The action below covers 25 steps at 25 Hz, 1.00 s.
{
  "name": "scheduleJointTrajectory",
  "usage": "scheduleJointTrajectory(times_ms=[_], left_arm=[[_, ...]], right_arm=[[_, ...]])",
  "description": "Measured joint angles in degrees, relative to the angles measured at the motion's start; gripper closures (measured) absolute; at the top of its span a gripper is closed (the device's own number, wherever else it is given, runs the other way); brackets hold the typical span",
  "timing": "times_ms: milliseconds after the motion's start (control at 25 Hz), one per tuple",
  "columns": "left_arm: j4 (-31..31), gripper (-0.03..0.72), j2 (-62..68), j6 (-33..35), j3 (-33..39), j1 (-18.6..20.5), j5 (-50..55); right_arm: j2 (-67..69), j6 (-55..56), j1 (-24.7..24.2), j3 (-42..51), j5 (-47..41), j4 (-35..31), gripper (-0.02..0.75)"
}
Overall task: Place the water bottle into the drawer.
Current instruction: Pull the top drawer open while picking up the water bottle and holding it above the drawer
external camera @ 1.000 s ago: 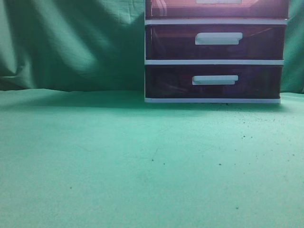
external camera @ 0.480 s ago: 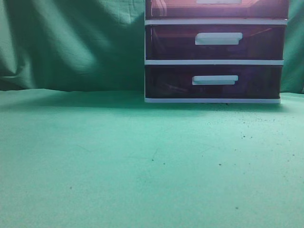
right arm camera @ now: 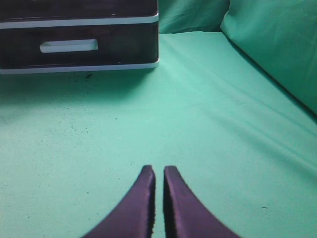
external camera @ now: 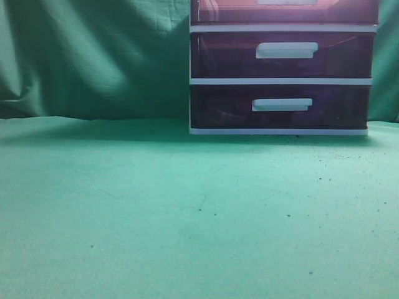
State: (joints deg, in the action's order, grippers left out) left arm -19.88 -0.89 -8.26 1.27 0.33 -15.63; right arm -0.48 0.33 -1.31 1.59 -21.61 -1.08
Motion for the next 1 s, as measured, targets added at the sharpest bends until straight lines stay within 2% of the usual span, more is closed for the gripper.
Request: scheduleJointTrajectory(times_ms=[200, 600, 720, 800, 840, 960, 1000], left_arm=[[6.98, 0.688, 5.55, -1.79, -3.65, 0.0, 11.79], [10.03, 0.688, 28.57, -0.95, -15.47, 0.0, 16.17], [13.68, 0.688, 36.89, 1.19, -19.08, 0.0, 17.5], [17.25, 0.573, 41.86, 2.37, -21.62, 0.0, 17.86], [18.17, 0.49, 44.32, 2.62, -22.55, 0.0, 17.86], [18.93, 0.167, 50.2, 2.73, -24.55, 0.0, 17.53], [18.93, 0.097, 52.18, 2.61, -24.66, 0.0, 16.69]], right_arm=[[0.0, 0.0, 0.0, 0.0, 0.0, 0.0, 0.688], [0.0, 0.0, 0.0, 0.0, 0.0, 0.0, 0.688], [0.0, 0.1, 0.0, 0.0, 0.0, 0.0, 0.688], [0.0, 0.1, 0.0, 0.0, 0.0, 0.0, 0.688], [0.0, 0.1, 0.0, 0.0, 0.0, 0.0, 0.688], [0.0, 0.1, 0.0, 0.0, 0.0, 0.0, 0.688], [0.0, 0.1, 0.0, 0.0, 0.0, 0.0, 0.688]])
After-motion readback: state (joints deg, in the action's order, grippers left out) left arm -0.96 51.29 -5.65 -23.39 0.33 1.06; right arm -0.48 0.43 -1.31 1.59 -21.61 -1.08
